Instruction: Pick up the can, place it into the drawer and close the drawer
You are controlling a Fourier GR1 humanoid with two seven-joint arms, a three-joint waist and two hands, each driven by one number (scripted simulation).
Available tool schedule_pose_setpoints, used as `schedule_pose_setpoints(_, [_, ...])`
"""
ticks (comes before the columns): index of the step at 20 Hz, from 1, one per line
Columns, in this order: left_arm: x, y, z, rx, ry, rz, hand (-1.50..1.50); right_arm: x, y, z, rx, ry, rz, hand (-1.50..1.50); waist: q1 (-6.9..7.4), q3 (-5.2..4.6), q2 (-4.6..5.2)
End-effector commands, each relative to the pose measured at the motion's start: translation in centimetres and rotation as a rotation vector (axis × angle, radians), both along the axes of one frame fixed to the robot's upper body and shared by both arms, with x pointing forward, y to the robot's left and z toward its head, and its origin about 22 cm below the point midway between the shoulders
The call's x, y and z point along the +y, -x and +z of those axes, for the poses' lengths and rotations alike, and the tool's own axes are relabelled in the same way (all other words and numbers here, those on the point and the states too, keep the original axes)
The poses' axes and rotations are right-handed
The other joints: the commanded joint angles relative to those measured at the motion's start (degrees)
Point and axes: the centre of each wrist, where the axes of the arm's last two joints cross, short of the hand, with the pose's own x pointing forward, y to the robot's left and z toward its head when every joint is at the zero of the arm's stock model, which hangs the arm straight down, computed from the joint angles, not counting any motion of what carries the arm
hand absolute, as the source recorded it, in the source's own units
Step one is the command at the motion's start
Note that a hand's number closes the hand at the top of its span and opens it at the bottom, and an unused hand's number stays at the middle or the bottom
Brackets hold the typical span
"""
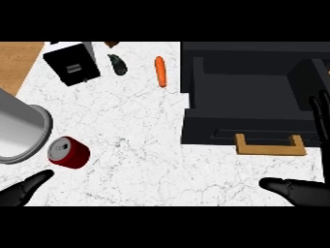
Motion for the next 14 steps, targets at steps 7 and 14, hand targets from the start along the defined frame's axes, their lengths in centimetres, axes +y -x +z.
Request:
schedule_pose_setpoints(7, [-1.9,4.0,1.6,0.132,0.143,0.206,-1.50,-1.4,0.0,-1.4,0.128,-0.018,-0.048,-1.50,-1.16,-0.15,0.01])
schedule_pose_setpoints(14, [-0.7,2.4,1.5,0.141,0.127,0.222,-1.50,-1.5,0.5,-1.7,0.106,-0.018,-0.067,-1.50,-1.29,-0.17,0.04])
